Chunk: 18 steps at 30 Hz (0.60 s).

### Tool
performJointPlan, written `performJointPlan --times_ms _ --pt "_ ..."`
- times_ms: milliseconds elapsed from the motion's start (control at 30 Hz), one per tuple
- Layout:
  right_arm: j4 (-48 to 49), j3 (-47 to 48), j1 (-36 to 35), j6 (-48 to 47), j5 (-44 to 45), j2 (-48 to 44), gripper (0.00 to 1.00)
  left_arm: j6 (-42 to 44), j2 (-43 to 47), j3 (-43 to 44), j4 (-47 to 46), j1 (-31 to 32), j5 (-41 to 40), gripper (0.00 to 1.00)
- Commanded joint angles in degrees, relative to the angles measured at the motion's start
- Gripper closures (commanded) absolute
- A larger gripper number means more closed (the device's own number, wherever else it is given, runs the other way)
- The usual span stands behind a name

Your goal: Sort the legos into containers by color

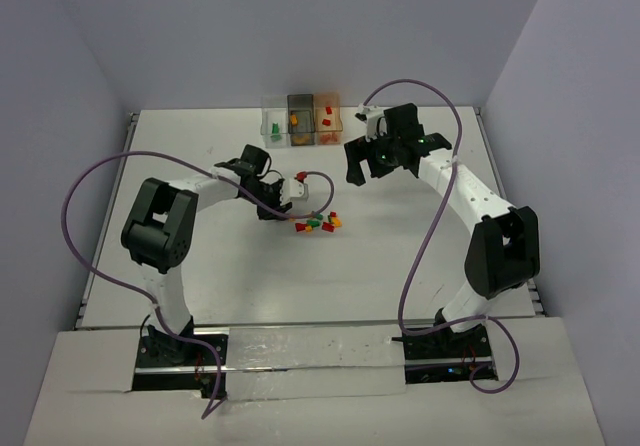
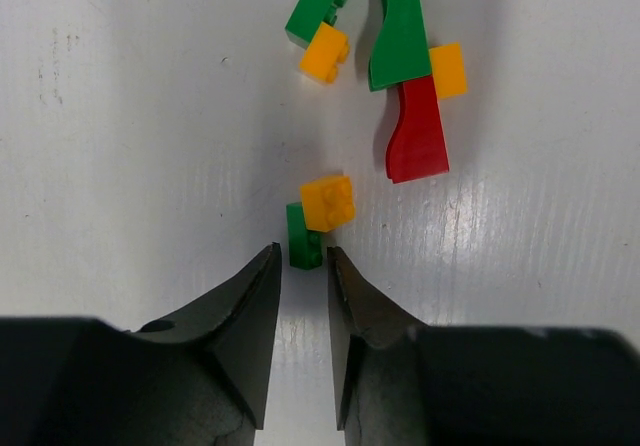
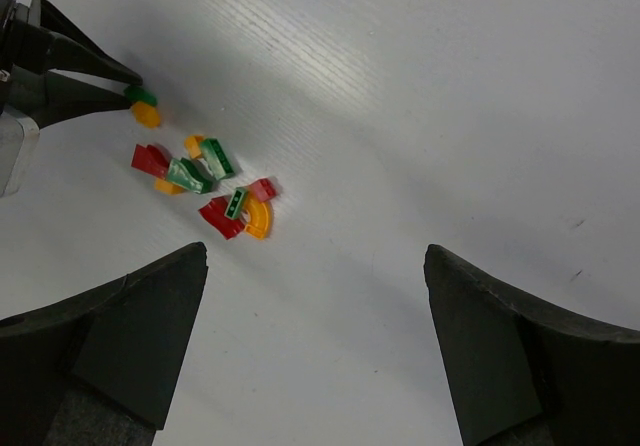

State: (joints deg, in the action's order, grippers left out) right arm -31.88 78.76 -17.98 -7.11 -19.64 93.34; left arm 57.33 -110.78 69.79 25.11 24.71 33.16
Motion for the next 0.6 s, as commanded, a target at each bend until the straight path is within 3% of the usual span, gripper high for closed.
performJointPlan --times_ms 0,233,433,567 --pt "0.1 2.7 0.5 0.0 -0.8 0.9 0.05 2.9 -2.1 3.1 4.4 0.3 1.2 0.68" --pt "-0.1 2.7 0.7 0.4 -1.5 1.1 0.05 3.8 -2.8 4.1 6.3 0.3 1.5 0.76" --pt "-0.1 2.8 1.1 1.0 -2.4 1.1 0.05 2.3 -1.7 4.3 6.6 0.3 2.5 0.98" --pt "0.0 2.3 1.5 2.1 -4.0 1.1 0.06 -1.8 0.8 4.6 5.3 0.3 3.1 1.00"
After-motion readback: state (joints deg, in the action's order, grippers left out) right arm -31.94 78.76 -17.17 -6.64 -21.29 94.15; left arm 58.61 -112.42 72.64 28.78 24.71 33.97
